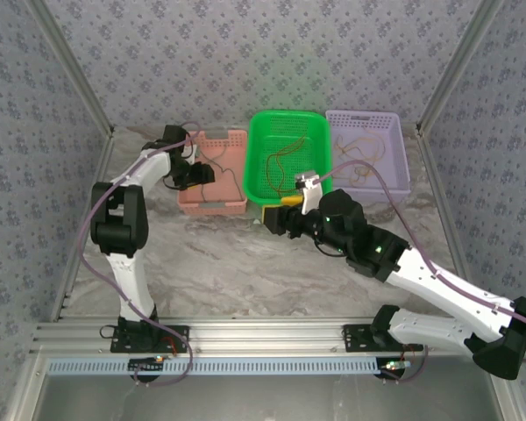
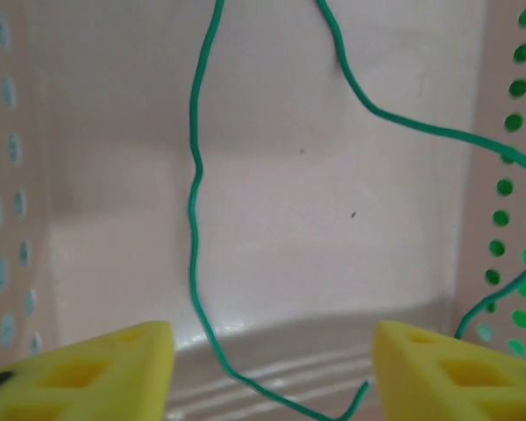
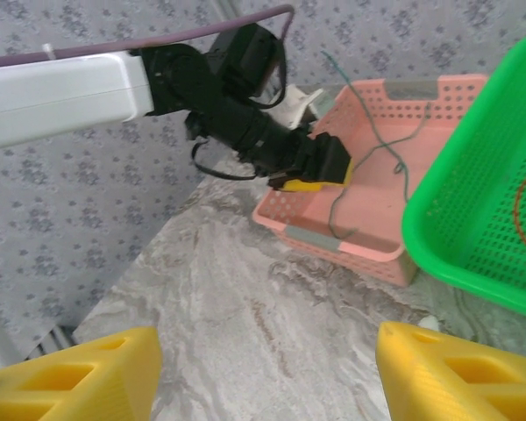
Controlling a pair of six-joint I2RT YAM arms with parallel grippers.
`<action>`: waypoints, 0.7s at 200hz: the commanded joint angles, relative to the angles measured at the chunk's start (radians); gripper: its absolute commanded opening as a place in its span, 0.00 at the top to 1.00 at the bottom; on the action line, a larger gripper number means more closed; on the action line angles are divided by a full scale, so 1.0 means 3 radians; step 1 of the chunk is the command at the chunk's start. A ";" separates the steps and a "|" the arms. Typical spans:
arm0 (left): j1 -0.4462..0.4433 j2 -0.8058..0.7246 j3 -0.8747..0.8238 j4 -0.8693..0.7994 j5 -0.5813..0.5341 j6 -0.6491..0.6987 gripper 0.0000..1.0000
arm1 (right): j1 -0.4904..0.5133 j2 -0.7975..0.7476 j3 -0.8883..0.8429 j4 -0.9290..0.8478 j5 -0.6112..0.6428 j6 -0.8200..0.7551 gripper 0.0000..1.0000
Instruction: Untangle the cables
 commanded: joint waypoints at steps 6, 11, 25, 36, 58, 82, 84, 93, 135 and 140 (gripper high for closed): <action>-0.0041 -0.0768 -0.0151 0.0109 -0.0365 -0.0142 0.29 | 0.0009 -0.0129 0.0204 -0.0219 0.0373 -0.0215 0.30; -0.0041 -0.0881 -0.0191 0.0134 -0.0398 -0.0181 0.28 | 0.0004 -0.0144 0.0228 -0.0249 0.0397 -0.0250 0.29; -0.0044 -0.1207 -0.0324 0.0205 -0.0451 -0.0276 0.26 | -0.0012 -0.0176 0.0298 -0.0373 0.0469 -0.0334 0.27; -0.0070 -0.1481 -0.0418 0.0227 -0.0481 -0.0337 0.23 | -0.0030 -0.0210 0.0350 -0.0456 0.0518 -0.0408 0.24; -0.0107 -0.2004 -0.0549 0.0089 -0.0482 -0.0439 0.19 | -0.0044 -0.0295 0.0464 -0.0657 0.0672 -0.0540 0.01; -0.0117 -0.2696 -0.0859 -0.0008 -0.0362 -0.0612 0.01 | -0.0078 -0.0459 0.0543 -0.0878 0.0888 -0.0647 0.01; -0.0117 -0.2743 -0.0879 -0.0008 -0.0346 -0.0623 0.01 | -0.0083 -0.0478 0.0544 -0.0894 0.0899 -0.0659 0.01; -0.0117 -0.3025 -0.0992 -0.0157 -0.0281 -0.0684 0.01 | -0.0092 -0.0568 0.0551 -0.0959 0.0956 -0.0695 0.01; -0.0133 -0.3998 -0.1293 -0.0683 -0.0213 -0.0830 0.01 | -0.0094 -0.1069 0.0387 -0.1035 0.1191 -0.0913 0.01; -0.0133 -0.4062 -0.1285 -0.0771 -0.0287 -0.0844 0.01 | -0.0094 -0.1127 0.0362 -0.1040 0.1242 -0.0916 0.01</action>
